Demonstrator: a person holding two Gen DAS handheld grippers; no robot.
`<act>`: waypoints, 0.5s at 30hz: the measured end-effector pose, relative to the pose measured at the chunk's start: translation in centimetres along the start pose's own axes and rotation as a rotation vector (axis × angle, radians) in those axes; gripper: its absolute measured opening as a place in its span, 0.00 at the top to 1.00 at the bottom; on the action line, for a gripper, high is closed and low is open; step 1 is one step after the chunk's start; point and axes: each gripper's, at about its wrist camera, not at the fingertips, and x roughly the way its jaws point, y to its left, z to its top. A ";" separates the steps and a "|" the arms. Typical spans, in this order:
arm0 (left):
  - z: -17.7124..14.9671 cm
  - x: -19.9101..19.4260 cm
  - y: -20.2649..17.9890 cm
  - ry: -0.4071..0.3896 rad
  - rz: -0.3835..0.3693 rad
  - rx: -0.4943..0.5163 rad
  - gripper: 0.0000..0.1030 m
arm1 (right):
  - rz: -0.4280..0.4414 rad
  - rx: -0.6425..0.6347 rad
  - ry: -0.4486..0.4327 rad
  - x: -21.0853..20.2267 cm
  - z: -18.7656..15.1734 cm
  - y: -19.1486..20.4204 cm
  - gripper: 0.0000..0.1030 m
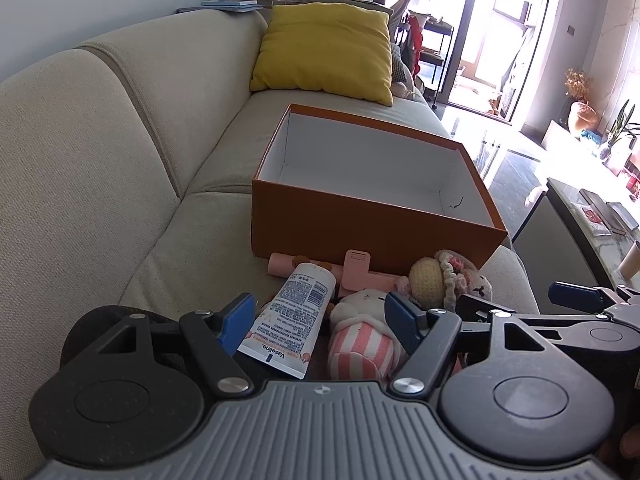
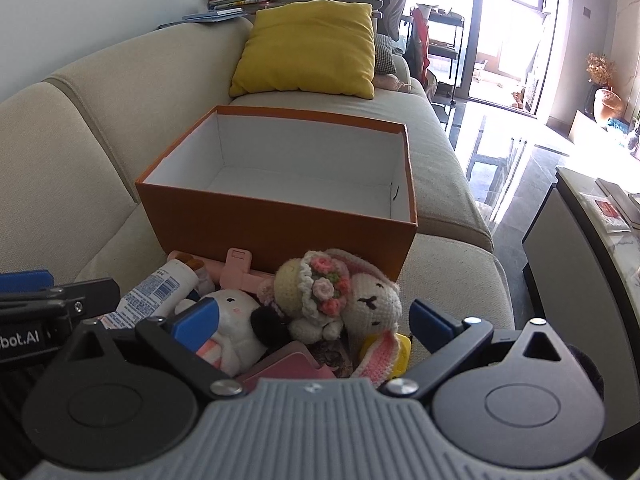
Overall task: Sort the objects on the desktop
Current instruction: 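Grasp the white plush dog in striped cup with left gripper while right grasps crocheted bunny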
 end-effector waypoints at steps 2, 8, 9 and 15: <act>0.0 0.2 0.1 0.007 -0.004 -0.003 0.18 | 0.005 0.001 0.003 0.1 0.0 0.0 0.04; -0.1 0.4 0.3 0.023 -0.021 0.003 0.20 | 0.024 0.010 0.018 0.5 -0.2 -0.1 0.06; -0.1 0.5 0.4 0.029 -0.027 0.007 0.23 | 0.026 0.010 0.019 0.5 -0.2 -0.2 0.06; -0.3 1.4 0.8 0.085 -0.111 0.053 0.47 | 0.084 0.028 0.082 1.7 -0.8 -0.8 0.35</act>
